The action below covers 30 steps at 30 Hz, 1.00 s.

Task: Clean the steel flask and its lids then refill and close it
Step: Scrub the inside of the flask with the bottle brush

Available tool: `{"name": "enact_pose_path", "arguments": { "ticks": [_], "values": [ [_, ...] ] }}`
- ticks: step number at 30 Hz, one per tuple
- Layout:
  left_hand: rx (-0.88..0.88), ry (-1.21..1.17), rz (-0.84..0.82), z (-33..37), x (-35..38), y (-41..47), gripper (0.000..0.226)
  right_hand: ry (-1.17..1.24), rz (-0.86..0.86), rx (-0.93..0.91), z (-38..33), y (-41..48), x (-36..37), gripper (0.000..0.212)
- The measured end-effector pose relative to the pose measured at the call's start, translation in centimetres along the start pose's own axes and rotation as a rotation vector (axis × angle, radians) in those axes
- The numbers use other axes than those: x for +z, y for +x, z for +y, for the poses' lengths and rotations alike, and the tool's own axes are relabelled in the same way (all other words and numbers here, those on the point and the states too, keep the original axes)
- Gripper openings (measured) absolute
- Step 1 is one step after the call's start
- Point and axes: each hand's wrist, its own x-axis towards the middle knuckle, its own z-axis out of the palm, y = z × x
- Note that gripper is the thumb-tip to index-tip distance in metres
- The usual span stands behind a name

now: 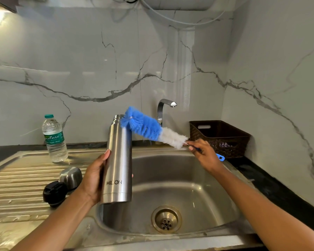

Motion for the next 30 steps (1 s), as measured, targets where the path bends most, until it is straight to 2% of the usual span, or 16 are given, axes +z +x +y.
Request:
{"name": "enact_pose_path", "arguments": {
  "ticks": [6,10,13,16,20,23,27,30],
  "values": [
    [-0.041,-0.004,-0.078,-0.4,0.5,0.0,0.081,0.004,-0.008,-0.065,-1.8,0.2,1.3,0.028],
    [-0.035,-0.008,-0.090,0.1,0.9,-0.6,0.075,-0.009,-0.006,-0.014,-0.8,0.0,1.2,0.027],
    [-0.057,0.012,-0.079,0.1,1.0,-0.7,0.079,-0.009,0.014,0.031,0.4,-0.2,0.3,0.026],
    [-0.076,0.025,-0.023,-0.4,1.2,-0.5,0.093,0.022,-0.011,-0.036,-1.5,-0.1,1.3,0.027],
    [-0.017,-0.007,-0.023,0.0,1.0,-0.3,0.072,0.029,-0.016,0.001,-1.6,-0.1,1.9,0.027],
    [0.002,-0.041,-0.072,0.0,0.5,-0.1,0.087,0.008,-0.013,0.047,0.0,-0.3,0.8,0.027],
    [-0.044,-0.049,-0.118,-0.7,0.4,0.0,0.079,0.034,-0.034,-0.012,-2.0,0.0,2.0,0.027],
    [-0.027,-0.070,-0.129,-0.5,0.3,0.0,0.086,0.049,-0.051,-0.028,-2.8,0.0,3.1,0.028]
  ]
}}
